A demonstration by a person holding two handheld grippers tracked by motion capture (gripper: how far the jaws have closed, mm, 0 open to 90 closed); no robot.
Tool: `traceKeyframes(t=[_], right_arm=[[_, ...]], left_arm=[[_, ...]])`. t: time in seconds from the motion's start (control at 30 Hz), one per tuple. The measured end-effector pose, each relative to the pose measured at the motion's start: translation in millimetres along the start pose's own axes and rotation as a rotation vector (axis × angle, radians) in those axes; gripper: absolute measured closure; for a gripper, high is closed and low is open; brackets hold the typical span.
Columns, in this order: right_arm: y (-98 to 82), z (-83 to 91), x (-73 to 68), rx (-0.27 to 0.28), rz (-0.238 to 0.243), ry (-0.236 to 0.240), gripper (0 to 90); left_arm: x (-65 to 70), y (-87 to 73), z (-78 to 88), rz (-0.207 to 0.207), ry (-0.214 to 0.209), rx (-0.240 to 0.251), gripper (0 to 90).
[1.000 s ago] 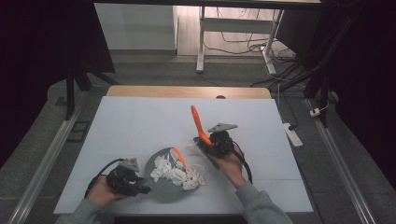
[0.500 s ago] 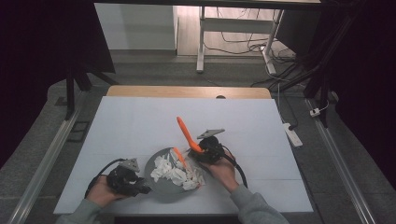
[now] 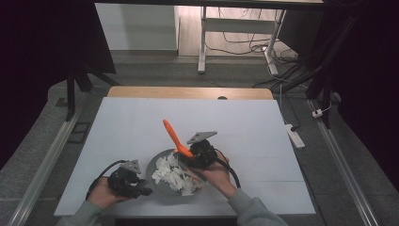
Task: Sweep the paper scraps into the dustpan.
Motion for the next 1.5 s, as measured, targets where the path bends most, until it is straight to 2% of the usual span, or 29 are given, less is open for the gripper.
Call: traceKeyframes(t=[0.1,0.2,0.3,0.37,0.43,0.63,0.83,0.93,1.07,1.17,1.27,1.33,1.37,1.43,1.5], right_arm=[[3.3,13.2,12.1,0.05,-0.033,-0.011,70.7],[2.9,21.6,26.0,0.087,-0.051,-0.059,70.8],[-3.0,20.4,41.2,0.074,-0.078,-0.113,70.8],[-7.1,16.1,48.8,0.046,-0.08,-0.151,70.7],[-10.2,11.3,54.1,0.025,-0.087,-0.168,70.8],[-9.3,-3.2,58.1,-0.013,-0.066,-0.179,70.7],[-10.0,-15.6,60.1,-0.055,-0.027,-0.261,70.7],[-8.2,-21.8,63.4,-0.06,-0.035,-0.254,70.8],[-3.0,-30.7,55.9,-0.061,-0.034,-0.192,70.8],[0.4,-37.2,41.8,-0.069,-0.024,-0.156,70.8],[2.2,-42.2,22.6,-0.075,-0.013,-0.082,70.8],[4.5,-43.4,7.1,-0.077,0.046,-0.093,70.8],[6.6,-41.4,1.5,-0.068,0.054,-0.066,70.8],[11.1,-35.3,-6.2,-0.039,0.025,0.029,70.8],[16.5,-26.2,-12.6,-0.011,0.063,0.007,70.8]], left_arm=[[-0.1,0.0,0.0,-0.001,0.001,0.001,60.8],[0.1,0.0,-0.1,-0.001,0.002,0.0,60.8],[-0.1,0.1,-0.2,-0.001,0.003,0.001,60.8],[-0.3,0.2,-0.2,-0.003,0.003,-0.001,60.9],[-0.3,0.3,-0.5,-0.001,0.003,0.0,60.8],[-0.2,0.4,-0.6,-0.003,0.003,-0.001,60.8],[0.1,0.7,-0.8,-0.002,0.005,-0.002,60.9],[0.0,1.3,-1.7,-0.002,0.002,0.0,60.8],[0.0,1.6,-2.3,-0.003,0.001,0.0,60.8],[-0.1,1.6,-2.4,-0.002,0.0,0.001,60.8],[-0.1,1.4,-2.5,-0.002,-0.001,-0.001,60.8],[0.0,1.3,-2.5,-0.002,0.0,0.0,60.8],[0.0,1.4,-2.5,-0.003,0.001,0.0,60.8],[0.2,1.3,-2.5,-0.001,0.001,0.003,60.8],[0.5,1.3,-2.5,0.0,0.001,0.004,60.8]])
Point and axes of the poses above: each handheld gripper's, and its own axes: z roughly backward along the jaws, y roughly out of its top, x roughly to its right, the point moved 1 cm from there along -z, roughly forward along the jaws
